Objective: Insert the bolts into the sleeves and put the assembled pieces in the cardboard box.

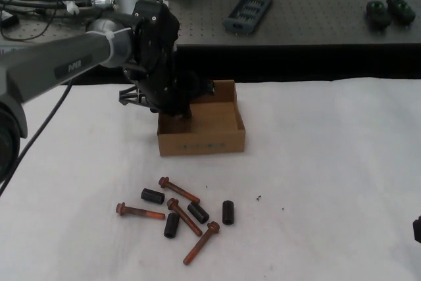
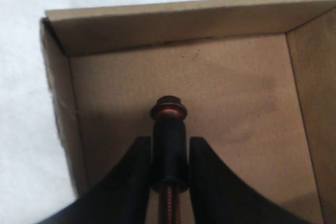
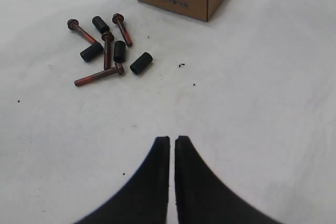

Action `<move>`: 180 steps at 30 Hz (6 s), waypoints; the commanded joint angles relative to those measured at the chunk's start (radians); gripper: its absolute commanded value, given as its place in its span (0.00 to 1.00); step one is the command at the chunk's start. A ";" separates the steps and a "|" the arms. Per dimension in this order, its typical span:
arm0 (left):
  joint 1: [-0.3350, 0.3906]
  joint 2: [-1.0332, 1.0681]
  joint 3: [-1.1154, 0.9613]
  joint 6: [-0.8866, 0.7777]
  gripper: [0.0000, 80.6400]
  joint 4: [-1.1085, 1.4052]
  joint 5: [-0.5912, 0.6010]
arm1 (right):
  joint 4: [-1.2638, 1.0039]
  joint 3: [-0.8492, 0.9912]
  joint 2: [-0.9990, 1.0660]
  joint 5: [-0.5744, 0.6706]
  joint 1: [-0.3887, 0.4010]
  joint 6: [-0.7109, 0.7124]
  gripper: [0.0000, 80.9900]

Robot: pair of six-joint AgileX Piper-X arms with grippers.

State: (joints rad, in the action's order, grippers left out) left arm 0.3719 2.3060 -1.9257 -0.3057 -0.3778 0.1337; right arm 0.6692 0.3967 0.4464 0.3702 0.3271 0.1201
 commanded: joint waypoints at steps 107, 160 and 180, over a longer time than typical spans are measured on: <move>0.001 -1.970 1.411 0.036 0.26 -0.518 -0.227 | 0.119 1.400 1.850 -0.220 0.631 0.300 0.25; 0.107 -0.922 0.906 0.239 0.26 -0.219 0.007 | 0.221 0.513 0.464 -0.282 0.300 -0.183 0.05; 0.189 -0.469 0.648 0.153 0.26 -0.186 -0.099 | 0.508 0.420 -0.080 -0.504 0.289 -0.353 0.05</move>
State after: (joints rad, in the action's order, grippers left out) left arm 0.5544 1.8040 -1.2588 -0.1244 -0.5703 0.0620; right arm 1.1636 0.8152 0.3912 -0.1273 0.6235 -0.2256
